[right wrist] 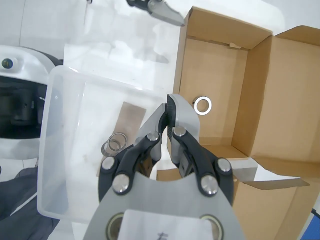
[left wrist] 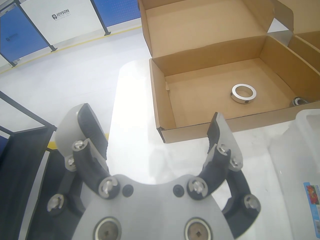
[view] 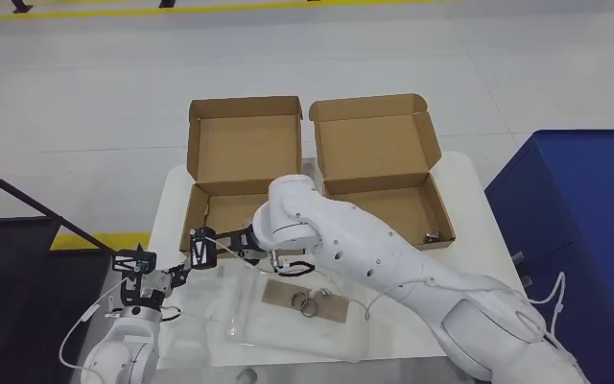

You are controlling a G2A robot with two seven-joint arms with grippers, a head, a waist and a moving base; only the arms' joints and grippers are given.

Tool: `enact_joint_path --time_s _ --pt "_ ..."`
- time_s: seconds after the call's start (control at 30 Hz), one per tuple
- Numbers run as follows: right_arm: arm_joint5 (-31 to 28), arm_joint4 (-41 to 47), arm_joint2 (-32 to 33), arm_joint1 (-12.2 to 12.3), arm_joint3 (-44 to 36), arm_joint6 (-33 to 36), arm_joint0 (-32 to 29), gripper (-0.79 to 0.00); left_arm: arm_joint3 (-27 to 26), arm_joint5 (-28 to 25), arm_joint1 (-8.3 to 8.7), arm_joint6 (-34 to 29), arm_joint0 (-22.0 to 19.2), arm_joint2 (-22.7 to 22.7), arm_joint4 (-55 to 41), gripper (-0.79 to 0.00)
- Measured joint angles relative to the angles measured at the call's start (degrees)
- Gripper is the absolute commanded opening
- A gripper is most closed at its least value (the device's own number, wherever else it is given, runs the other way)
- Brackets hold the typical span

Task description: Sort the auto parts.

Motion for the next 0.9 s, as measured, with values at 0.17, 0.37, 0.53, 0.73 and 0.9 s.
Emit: enact_joint_path --time_s 0.17,0.37,0.53,0.73,0.9 --pt "5.54 16.18 -11.07 2.88 -2.18 5.54 8.37 -0.785 0.00 0.00 0.00 0.00 0.00 0.00 0.00 0.000" --pt "11.51 34.63 -14.56 8.39 -9.71 11.52 14.36 -0.785 0.00 0.00 0.00 0.00 0.00 0.00 0.00 0.000" --pt "15.45 38.79 -14.53 11.72 -13.58 15.46 14.57 -0.785 0.00 0.00 0.00 0.00 0.00 0.00 0.00 0.000" --pt "15.57 38.45 -14.53 11.64 -13.44 15.57 14.34 -0.785 0.00 0.00 0.00 0.00 0.00 0.00 0.00 0.000" --pt "22.43 30.37 -14.54 10.84 -11.68 20.49 9.29 -0.785 0.00 0.00 0.00 0.00 0.00 0.00 0.00 0.000"
